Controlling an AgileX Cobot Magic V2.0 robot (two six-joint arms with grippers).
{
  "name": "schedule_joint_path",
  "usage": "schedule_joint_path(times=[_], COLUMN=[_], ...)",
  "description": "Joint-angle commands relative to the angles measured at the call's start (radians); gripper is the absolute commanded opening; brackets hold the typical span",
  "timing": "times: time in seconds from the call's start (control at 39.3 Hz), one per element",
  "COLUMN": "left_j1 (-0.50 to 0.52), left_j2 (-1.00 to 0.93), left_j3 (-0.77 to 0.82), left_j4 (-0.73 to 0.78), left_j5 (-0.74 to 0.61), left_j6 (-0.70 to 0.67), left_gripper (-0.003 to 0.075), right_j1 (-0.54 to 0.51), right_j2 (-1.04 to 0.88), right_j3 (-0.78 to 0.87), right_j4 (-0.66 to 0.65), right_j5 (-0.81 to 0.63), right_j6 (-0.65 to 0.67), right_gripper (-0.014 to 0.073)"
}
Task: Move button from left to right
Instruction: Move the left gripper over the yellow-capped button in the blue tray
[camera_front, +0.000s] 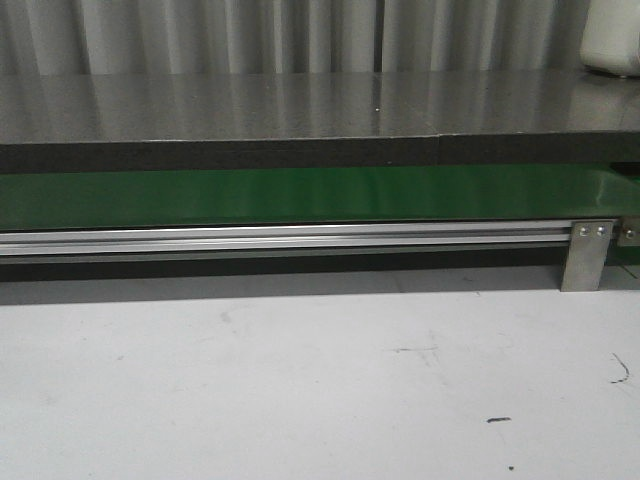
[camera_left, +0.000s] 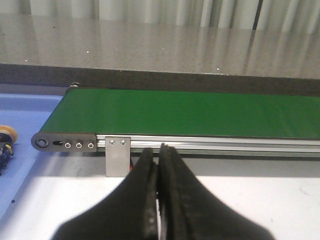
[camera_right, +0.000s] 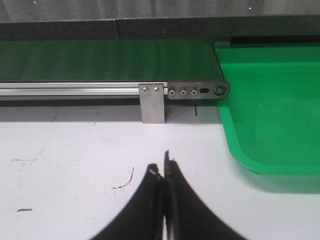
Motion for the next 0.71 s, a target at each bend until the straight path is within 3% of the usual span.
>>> schedule_joint_path(times=[0.0, 0.69], left_j1=[-0.008, -0.008], left_j2=[-0.018, -0.018], left_j3=[0.029, 0.029], left_j4=[0.000, 0.000], left_j5=[-0.088, -0.088], left_j6=[-0.007, -0.007], left_gripper=[-0.0021, -0.0021], right_j1=[0.002, 0.002], right_j2=[-0.018, -0.018], right_j3=[-0.009, -0.009], right_j4=[0.001, 0.001], right_j5=[-0.081, -0.092], right_j6=[-0.005, -0.005], right_gripper=[-0.0067, -0.0067])
